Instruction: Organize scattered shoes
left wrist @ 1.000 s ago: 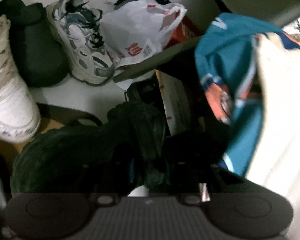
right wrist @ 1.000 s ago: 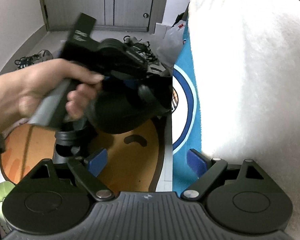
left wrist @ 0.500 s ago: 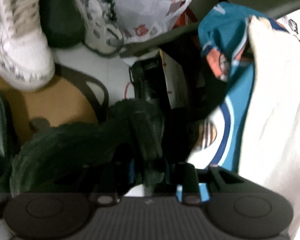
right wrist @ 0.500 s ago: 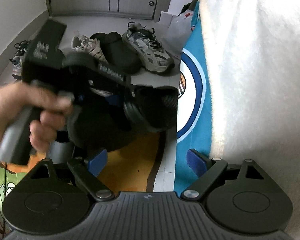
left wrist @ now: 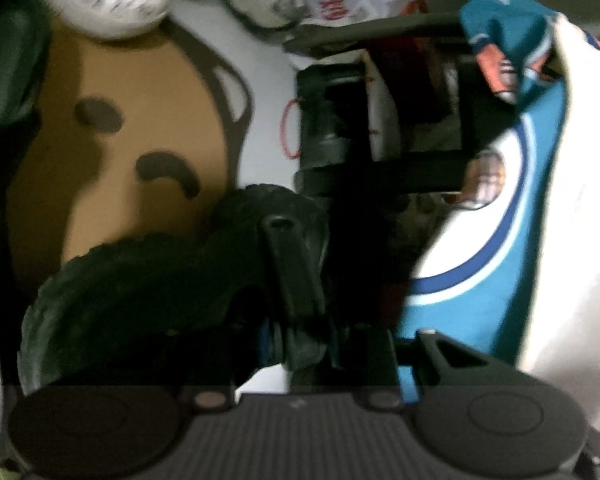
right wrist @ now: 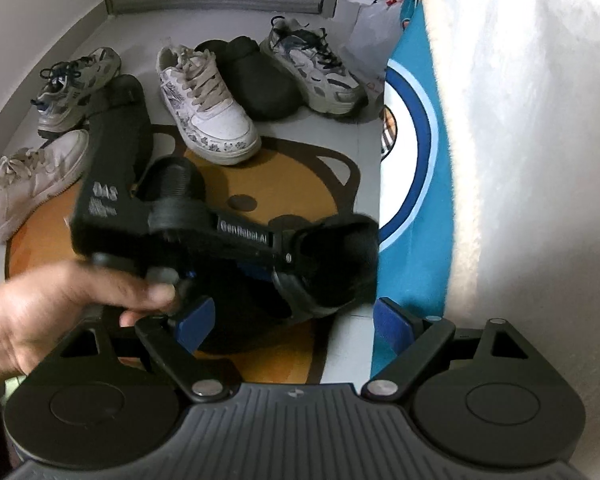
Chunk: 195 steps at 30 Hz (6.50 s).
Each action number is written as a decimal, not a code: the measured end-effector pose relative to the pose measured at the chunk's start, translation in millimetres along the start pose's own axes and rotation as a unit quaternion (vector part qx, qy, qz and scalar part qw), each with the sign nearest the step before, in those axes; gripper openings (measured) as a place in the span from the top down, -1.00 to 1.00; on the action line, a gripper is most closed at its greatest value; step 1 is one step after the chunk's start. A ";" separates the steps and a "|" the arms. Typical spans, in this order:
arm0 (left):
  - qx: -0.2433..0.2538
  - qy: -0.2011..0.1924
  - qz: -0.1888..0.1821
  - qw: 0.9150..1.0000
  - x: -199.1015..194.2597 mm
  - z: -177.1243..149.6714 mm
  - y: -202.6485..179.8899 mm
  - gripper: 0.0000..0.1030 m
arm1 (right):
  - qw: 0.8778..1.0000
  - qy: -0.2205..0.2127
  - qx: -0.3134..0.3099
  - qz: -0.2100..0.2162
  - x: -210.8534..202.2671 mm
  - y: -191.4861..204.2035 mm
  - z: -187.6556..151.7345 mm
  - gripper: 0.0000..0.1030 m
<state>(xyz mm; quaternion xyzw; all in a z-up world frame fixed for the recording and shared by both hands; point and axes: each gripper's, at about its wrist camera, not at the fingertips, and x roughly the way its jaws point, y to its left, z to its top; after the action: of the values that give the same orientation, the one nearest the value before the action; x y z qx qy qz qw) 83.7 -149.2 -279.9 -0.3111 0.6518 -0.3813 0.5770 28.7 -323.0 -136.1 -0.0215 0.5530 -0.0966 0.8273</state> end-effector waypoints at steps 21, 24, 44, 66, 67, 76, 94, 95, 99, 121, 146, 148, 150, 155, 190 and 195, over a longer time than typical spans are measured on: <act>-0.039 -0.048 0.009 0.998 -28.2 -3.3 33.8 0.39 | 1.000 0.011 -0.011 -0.001 6.6 4.1 -5.6 -0.75; -0.022 -0.042 0.022 0.999 -34.3 -2.7 28.4 0.35 | 1.000 0.018 -0.015 -0.007 12.9 5.3 -8.6 -0.75; 0.217 -0.001 0.082 0.973 -67.3 41.0 -38.5 -0.50 | 0.997 0.026 -0.066 -0.024 32.5 18.8 -14.6 -0.75; 0.368 0.097 0.199 0.903 34.7 29.2 -65.1 -0.96 | 0.997 0.049 -0.059 0.002 34.7 28.0 -24.3 -0.75; 0.372 0.098 0.203 0.900 36.9 27.9 -64.8 -0.97 | 0.997 0.049 -0.060 0.002 34.4 28.6 -24.5 -0.75; 0.363 0.087 0.247 0.894 51.2 22.5 -53.1 -0.63 | 0.997 0.046 -0.063 0.010 32.9 32.0 -24.9 -0.75; 0.210 0.025 0.235 0.949 34.3 11.6 -54.9 -0.60 | 0.997 0.041 -0.070 0.002 32.9 33.5 -25.9 -0.75; 0.200 0.026 0.235 0.951 36.4 9.8 -52.8 -0.60 | 0.997 0.041 -0.070 0.002 32.7 33.4 -25.9 -0.75; 0.209 0.006 0.249 0.946 40.7 1.7 -51.8 -0.60 | 0.996 0.040 -0.073 0.001 32.1 34.0 -26.0 -0.75; 0.275 0.004 0.194 0.942 -67.5 37.1 -67.0 -0.76 | 0.996 0.042 -0.077 -0.023 42.1 30.5 -29.3 -0.75; 0.401 0.053 0.267 0.875 -63.9 12.8 -15.9 -0.95 | 0.994 0.050 -0.096 0.015 37.5 41.3 -32.4 -0.75; 0.403 0.046 0.276 0.871 -61.3 13.2 -14.7 -0.98 | 0.994 0.052 -0.092 0.023 36.0 41.8 -32.2 -0.75; 0.396 0.041 0.277 0.874 -61.9 14.7 -14.0 -0.98 | 0.994 0.049 -0.096 0.024 33.6 43.7 -32.1 -0.75; 0.310 -0.002 0.271 0.911 -76.2 34.2 -8.1 -0.39 | 0.994 0.047 -0.096 0.026 31.9 44.4 -32.2 -0.75; 0.402 -0.008 0.325 0.856 -53.0 9.5 -4.2 -0.78 | 0.998 0.044 0.033 0.002 91.1 34.3 -52.4 -0.76; 0.365 -0.020 0.322 0.873 -55.4 13.0 -4.9 -0.75 | 0.998 -0.001 0.044 -0.036 99.4 33.6 -52.7 -0.77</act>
<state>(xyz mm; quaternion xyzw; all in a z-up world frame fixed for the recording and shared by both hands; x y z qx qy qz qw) 104.1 -106.7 -247.8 0.1413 0.5186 -0.3788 0.7534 21.6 -304.6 -251.8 -0.0052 0.5460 -0.1509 0.8241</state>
